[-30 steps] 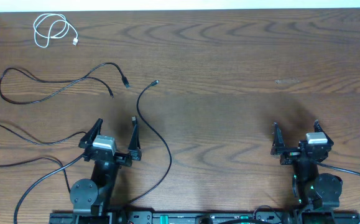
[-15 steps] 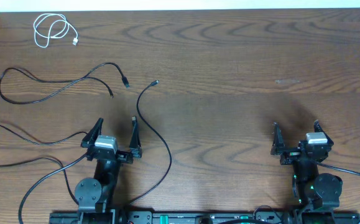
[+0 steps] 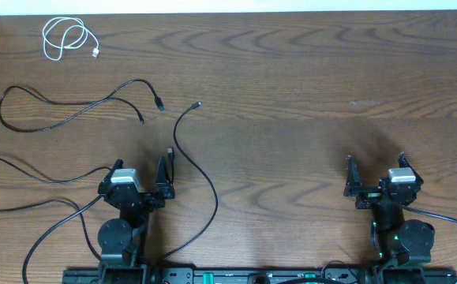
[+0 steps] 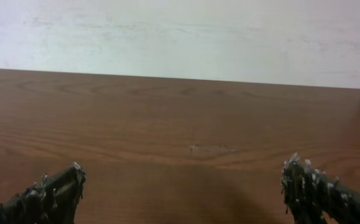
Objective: Untangle cables
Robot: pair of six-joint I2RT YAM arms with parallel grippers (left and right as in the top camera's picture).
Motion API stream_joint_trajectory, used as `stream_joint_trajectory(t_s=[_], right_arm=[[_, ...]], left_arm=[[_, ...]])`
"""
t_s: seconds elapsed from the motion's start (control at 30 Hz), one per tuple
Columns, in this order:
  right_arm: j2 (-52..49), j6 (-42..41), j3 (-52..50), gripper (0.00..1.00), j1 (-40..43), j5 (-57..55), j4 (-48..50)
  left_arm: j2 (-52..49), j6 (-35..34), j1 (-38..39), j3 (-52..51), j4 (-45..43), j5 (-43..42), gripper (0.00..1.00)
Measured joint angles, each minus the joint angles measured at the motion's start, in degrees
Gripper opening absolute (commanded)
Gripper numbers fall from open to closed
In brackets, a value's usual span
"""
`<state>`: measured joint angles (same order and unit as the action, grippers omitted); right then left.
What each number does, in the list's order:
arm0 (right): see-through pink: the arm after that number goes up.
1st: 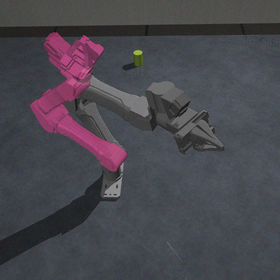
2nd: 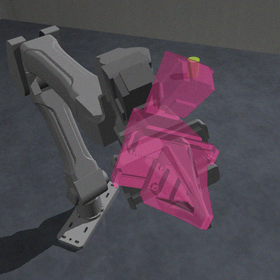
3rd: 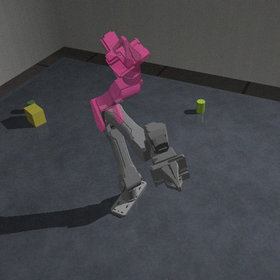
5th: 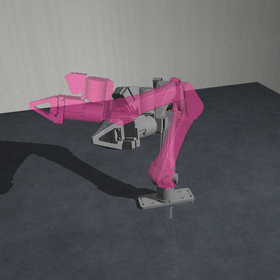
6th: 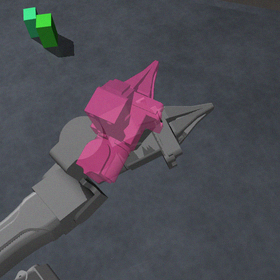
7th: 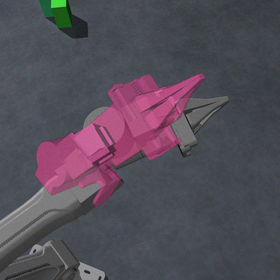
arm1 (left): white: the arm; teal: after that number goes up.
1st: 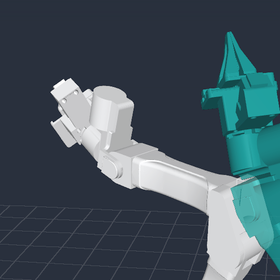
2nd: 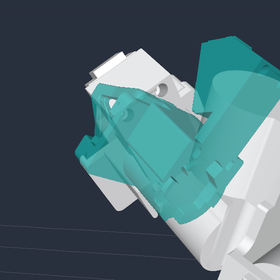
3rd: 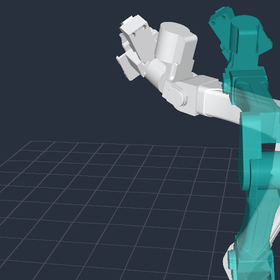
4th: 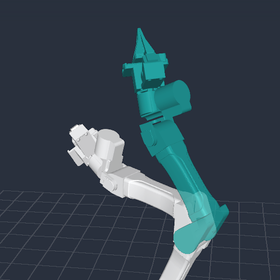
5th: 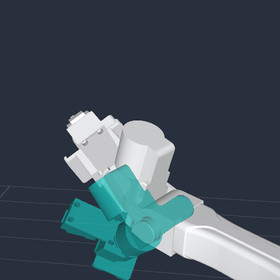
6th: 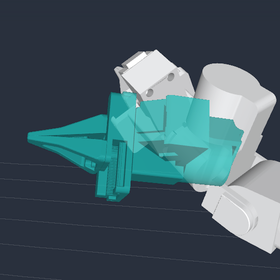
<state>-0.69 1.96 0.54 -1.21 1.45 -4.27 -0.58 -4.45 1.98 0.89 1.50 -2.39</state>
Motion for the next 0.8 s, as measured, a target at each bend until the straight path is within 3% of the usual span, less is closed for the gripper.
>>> stream_joint_trajectory(t_s=[0.47,0.8], right_arm=[[0.0,0.0,0.0,0.99,0.0,0.0,0.0],[0.0,0.0,0.0,0.99,0.0,0.0,0.0]], left_arm=[[0.0,7.8,0.1,0.0,0.0,-0.5,0.98],[0.0,3.8,0.1,0.0,0.0,-0.1,0.97]])
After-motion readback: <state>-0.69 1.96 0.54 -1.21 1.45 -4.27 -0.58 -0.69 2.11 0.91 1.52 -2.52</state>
